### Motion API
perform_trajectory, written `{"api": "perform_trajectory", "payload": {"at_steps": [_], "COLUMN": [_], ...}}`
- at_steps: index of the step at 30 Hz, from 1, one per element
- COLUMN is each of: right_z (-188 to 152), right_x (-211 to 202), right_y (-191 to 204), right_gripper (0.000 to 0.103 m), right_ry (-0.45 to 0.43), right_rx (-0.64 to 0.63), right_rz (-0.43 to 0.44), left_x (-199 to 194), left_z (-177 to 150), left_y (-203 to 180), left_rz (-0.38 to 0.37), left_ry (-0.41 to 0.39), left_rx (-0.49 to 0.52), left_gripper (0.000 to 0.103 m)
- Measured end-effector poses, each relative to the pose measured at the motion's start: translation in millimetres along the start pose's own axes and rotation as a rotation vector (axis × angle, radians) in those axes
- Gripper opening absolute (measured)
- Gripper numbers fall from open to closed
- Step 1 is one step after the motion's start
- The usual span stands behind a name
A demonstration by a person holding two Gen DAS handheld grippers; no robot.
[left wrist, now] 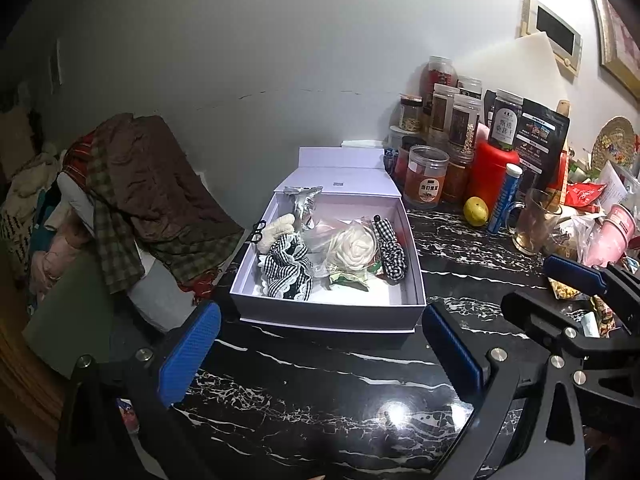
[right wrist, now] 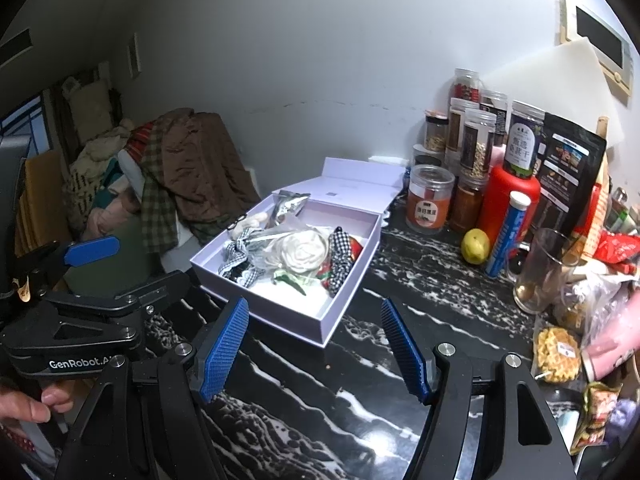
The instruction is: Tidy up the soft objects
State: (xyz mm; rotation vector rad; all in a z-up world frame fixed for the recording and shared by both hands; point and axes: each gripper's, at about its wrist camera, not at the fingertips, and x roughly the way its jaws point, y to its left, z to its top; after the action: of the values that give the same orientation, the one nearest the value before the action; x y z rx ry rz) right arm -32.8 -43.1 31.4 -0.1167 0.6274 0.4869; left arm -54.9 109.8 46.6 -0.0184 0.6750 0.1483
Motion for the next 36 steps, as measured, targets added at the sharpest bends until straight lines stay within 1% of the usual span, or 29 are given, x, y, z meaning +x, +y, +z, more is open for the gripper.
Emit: {"api": "perform_trajectory", "payload": {"at_steps": [16,20,36], "right_z": [-0.9,-1.7,-4.8], "right_x": [2.5,2.9,4.1], "right_y": [-3.3,-2.8,-5.6], "right_gripper": [0.07,0.07,0.07], "right_ry": [0.014,0.015,0.026], "right_rx": [0.003,-0.005,0.001], "right_rz": [-0.026,-0.047,-0.057], "left_x": [3.9,4.1,3.6], "left_z": [-1.5,-2.4,-2.9], "left_y": [-6.7,-8.5,-8.9], "left_rz": [-0.005,0.004,0.005], "left_ry": [0.002,-0.005,-0.009], "left_rx": [0.019,0.03,0.035], "left_gripper": [0.103,0.103,0.103]}}
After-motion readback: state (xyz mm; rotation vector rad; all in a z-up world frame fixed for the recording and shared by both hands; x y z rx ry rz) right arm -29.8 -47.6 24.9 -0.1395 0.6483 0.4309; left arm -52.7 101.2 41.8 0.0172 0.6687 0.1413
